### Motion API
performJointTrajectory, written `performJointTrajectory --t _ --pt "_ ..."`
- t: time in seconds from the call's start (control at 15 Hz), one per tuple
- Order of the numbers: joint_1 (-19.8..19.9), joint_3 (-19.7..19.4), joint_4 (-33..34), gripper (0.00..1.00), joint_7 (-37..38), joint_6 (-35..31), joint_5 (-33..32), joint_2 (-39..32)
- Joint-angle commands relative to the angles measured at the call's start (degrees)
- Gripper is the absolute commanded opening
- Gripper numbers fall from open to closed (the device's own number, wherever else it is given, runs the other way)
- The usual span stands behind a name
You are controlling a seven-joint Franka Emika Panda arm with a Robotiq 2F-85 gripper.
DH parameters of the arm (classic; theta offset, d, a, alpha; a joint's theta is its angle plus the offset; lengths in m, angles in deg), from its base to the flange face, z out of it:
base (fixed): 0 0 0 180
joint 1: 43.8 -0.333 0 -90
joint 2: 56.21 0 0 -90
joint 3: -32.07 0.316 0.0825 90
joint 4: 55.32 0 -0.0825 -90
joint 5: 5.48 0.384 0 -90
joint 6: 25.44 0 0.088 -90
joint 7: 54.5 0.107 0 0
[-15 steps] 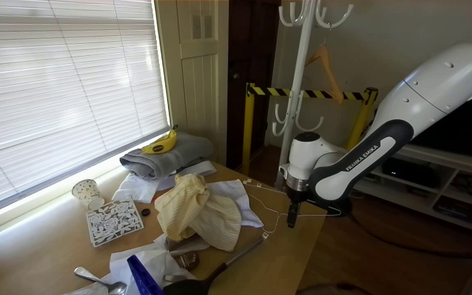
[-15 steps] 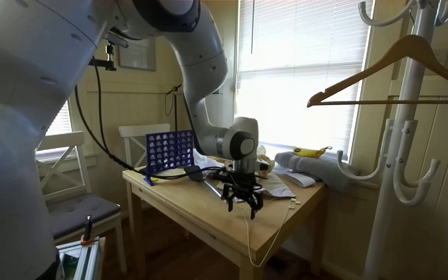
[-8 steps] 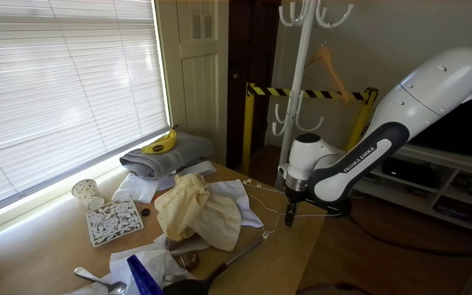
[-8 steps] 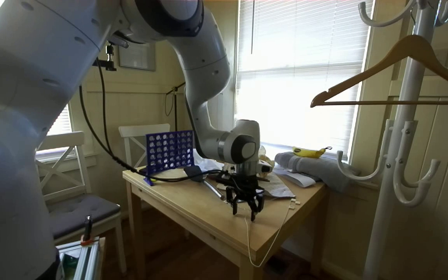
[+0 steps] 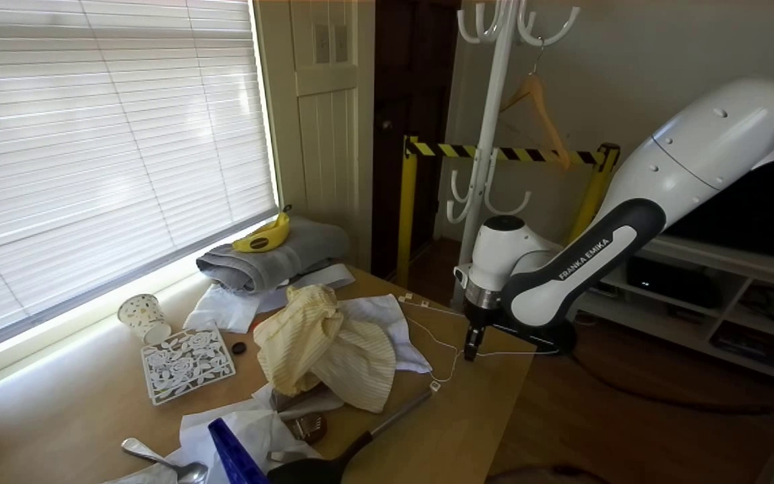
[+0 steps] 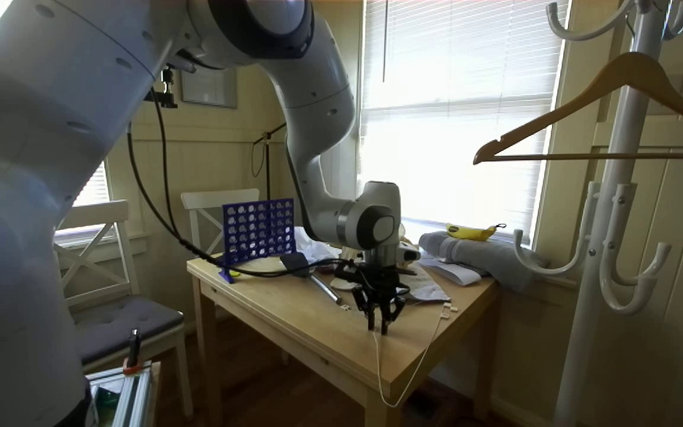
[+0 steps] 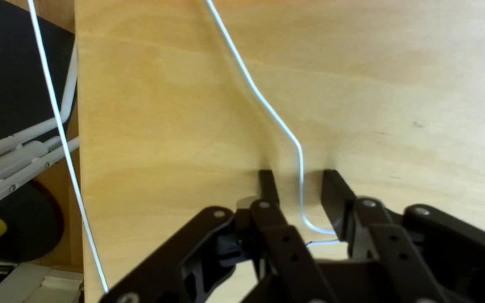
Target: Hang the metal hanger on the table on the bottom right hook
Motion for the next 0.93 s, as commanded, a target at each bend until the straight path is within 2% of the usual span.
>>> performJointTrajectory --t 0.0,0.13,0.4,0.87 --pt "0.65 0.39 1.26 0.04 -1.33 -0.67 0.15 -1.48" --pt "0.68 0.40 1.14 0.00 -1.23 -0.62 0.25 -1.39" --pt "0.46 0.28 0.20 0.01 -0.16 -0.17 0.59 -0.15" --pt "0.87 1.27 -3.82 0.01 0.56 -5.41 1.88 3.90"
